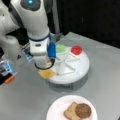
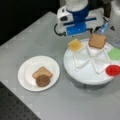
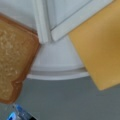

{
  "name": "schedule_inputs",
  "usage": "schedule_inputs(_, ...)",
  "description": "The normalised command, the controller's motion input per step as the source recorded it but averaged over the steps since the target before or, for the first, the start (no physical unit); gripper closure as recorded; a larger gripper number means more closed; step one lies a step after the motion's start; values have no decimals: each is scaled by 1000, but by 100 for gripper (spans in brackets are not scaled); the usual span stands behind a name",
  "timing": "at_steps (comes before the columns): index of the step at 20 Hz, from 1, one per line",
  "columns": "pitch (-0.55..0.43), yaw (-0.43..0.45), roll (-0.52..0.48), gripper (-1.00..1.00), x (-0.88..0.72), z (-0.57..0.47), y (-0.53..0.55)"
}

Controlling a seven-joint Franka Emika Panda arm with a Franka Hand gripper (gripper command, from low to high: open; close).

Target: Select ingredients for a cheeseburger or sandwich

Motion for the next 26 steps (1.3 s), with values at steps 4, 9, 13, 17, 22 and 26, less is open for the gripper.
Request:
schedule_inputs(4,262,-500,363,-100,310,143,-333)
schedule_inputs(9,189,-593,298,-100,226,176,-264)
schedule_inputs(13,117,-509,256,-100,179,95,-148)
schedule_inputs(17,35,-350,254,-100,189,-99,-165)
schedule_inputs(22,-13,-227,392,-100,212,-268,-219)
schedule_inputs(26,-26,-94,423,-100,153,-199,-224)
